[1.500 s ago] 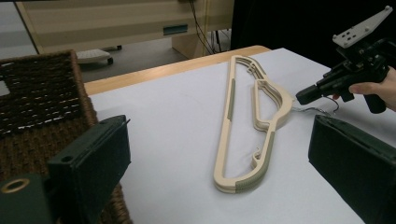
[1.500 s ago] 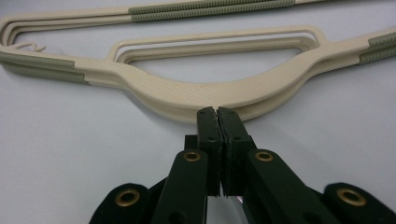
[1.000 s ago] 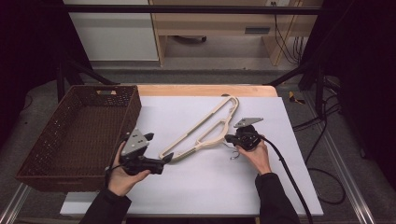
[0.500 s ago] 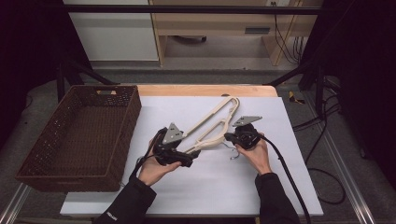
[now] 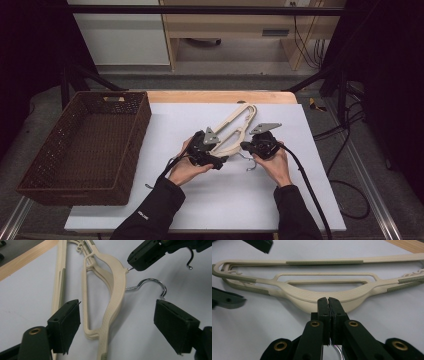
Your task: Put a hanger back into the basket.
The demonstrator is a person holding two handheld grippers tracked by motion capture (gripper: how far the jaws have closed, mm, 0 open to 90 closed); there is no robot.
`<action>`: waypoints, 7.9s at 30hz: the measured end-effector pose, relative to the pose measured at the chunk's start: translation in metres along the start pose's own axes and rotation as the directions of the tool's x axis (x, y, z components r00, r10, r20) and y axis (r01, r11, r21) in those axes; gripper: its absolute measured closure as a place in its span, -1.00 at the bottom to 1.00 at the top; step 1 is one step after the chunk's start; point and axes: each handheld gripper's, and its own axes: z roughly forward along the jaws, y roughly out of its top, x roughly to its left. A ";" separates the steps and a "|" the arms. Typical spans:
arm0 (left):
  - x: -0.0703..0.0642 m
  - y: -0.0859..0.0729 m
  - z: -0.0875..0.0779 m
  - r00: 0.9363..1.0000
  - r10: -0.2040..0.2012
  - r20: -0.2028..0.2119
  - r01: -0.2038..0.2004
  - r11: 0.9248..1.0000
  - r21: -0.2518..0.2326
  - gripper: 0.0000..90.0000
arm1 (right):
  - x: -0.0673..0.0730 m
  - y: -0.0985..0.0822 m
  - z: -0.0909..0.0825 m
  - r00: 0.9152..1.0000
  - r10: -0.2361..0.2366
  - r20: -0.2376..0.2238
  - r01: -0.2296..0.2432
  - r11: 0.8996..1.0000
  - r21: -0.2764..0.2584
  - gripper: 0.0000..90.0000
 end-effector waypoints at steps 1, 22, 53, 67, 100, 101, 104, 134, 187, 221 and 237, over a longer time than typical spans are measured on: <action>0.000 0.001 0.003 1.000 0.011 -0.002 -0.010 1.000 0.012 -0.51 | 0.001 0.000 0.000 1.000 0.003 0.001 -0.003 1.000 0.002 0.98; -0.005 0.008 0.050 0.989 0.134 -0.071 -0.126 0.987 0.101 0.22 | 0.003 0.004 -0.004 1.000 -0.008 0.012 0.008 1.000 0.005 0.98; 0.005 0.017 0.027 0.991 0.111 -0.080 -0.104 0.990 0.092 0.71 | -0.017 -0.010 -0.085 0.974 0.164 0.157 -0.099 0.930 -0.355 -0.05; 0.025 0.027 0.005 0.978 0.072 -0.197 -0.059 0.996 0.068 0.86 | -0.007 -0.048 -0.092 0.957 0.258 0.136 -0.201 0.922 -0.331 -0.63; 0.049 0.025 -0.172 0.995 -0.063 -0.081 0.046 0.979 -0.197 0.91 | 0.015 -0.065 -0.110 0.973 0.217 0.080 -0.174 0.916 -0.362 -0.82; 0.049 0.025 -0.172 0.995 -0.063 -0.081 0.046 0.979 -0.197 0.91 | 0.015 -0.065 -0.110 0.973 0.217 0.080 -0.174 0.916 -0.362 -0.82; 0.050 0.025 -0.189 0.995 -0.060 -0.086 0.040 0.977 -0.209 0.91 | 0.016 -0.065 -0.110 0.974 0.211 0.082 -0.168 0.916 -0.365 -0.83; 0.145 -0.052 -0.298 0.983 -0.100 -0.157 0.064 0.974 -0.219 0.91 | 0.022 -0.060 -0.108 0.979 0.184 0.086 -0.142 0.923 -0.359 -0.87; 0.206 -0.182 -0.267 0.931 -0.235 -0.280 0.241 0.971 -0.013 0.91 | 0.021 -0.061 -0.106 0.981 0.166 0.095 -0.123 0.929 -0.350 -0.88; 0.231 -0.205 -0.262 0.735 -0.399 -0.549 0.525 0.846 0.088 0.63 | 0.023 -0.060 -0.104 0.983 0.159 0.094 -0.118 0.933 -0.339 -0.88; 0.237 -0.215 -0.256 0.688 -0.450 -0.570 0.618 0.774 0.136 0.47 | 0.023 -0.060 -0.104 0.983 0.161 0.090 -0.122 0.932 -0.341 -0.88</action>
